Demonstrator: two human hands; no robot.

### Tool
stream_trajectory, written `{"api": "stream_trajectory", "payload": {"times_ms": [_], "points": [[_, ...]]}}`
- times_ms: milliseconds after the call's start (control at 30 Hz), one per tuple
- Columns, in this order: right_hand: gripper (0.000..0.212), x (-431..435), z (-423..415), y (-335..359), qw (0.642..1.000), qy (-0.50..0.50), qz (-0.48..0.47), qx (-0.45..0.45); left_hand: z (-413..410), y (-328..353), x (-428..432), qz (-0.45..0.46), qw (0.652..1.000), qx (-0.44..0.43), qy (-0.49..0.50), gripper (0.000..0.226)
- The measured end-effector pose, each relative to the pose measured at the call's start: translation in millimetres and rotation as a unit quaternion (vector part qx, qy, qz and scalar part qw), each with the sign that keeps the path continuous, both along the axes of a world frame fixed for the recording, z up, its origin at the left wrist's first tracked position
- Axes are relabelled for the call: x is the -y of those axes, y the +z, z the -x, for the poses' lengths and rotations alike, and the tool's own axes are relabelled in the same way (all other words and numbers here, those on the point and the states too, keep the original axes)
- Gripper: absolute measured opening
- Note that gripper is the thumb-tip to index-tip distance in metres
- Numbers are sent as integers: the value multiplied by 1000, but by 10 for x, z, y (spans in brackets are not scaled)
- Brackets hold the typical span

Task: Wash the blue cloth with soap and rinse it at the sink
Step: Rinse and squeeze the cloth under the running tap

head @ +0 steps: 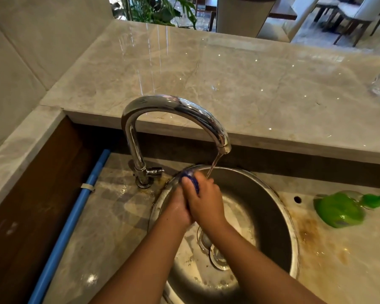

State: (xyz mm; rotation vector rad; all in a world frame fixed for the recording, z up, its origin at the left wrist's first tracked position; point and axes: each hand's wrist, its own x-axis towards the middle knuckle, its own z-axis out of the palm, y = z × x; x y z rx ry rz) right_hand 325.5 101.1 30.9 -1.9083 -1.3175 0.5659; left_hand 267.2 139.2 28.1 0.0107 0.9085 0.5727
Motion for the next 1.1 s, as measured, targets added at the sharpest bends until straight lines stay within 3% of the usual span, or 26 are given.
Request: {"api": "stream_trajectory", "payload": {"times_ms": [67, 200, 300, 433, 533, 600, 667, 733, 867, 933, 1033, 1100], "points": [[34, -69, -57, -120, 994, -37, 15, 107, -6, 7, 80, -27, 1000, -12, -11, 41], [31, -272, -645, -322, 985, -101, 131, 50, -15, -23, 318, -66, 996, -48, -38, 44], [28, -247, -746, -281, 990, -120, 67, -14, -62, -18, 285, -89, 993, -70, -15, 47], [22, -162, -453, -5, 989, -94, -22, -110, -80, 95, -4, -36, 997, -66, 4, 48], [31, -104, -90, 10, 1000, -4, -18, -16, -57, 135, -81, -2, 1000, -12, 15, 43], [34, -190, -106, -64, 992, -38, 1, 118, -62, 139, -17, -27, 999, -18, 5, 38], [30, -313, -350, -113, 984, -96, 68, 133, -20, 103, 77, -62, 997, -32, -19, 39], [28, -362, -628, -167, 984, -116, 124, 58, 31, 39, 168, -100, 994, -37, -28, 38], [30, -343, -709, -229, 976, -129, 82, -156, 106, -70, 156, -167, 980, -102, -34, 35], [33, -355, -668, -166, 938, -174, 67, -291, 126, -83, 92, -175, 978, -106, -41, 41], [29, -282, -621, -43, 833, -186, 86, -514, 191, -113, -30, -180, 967, -175, -38, 41], [23, -222, -548, 25, 804, -174, 77, -564, 212, -130, -116, -184, 953, -239, -32, 35]]}}
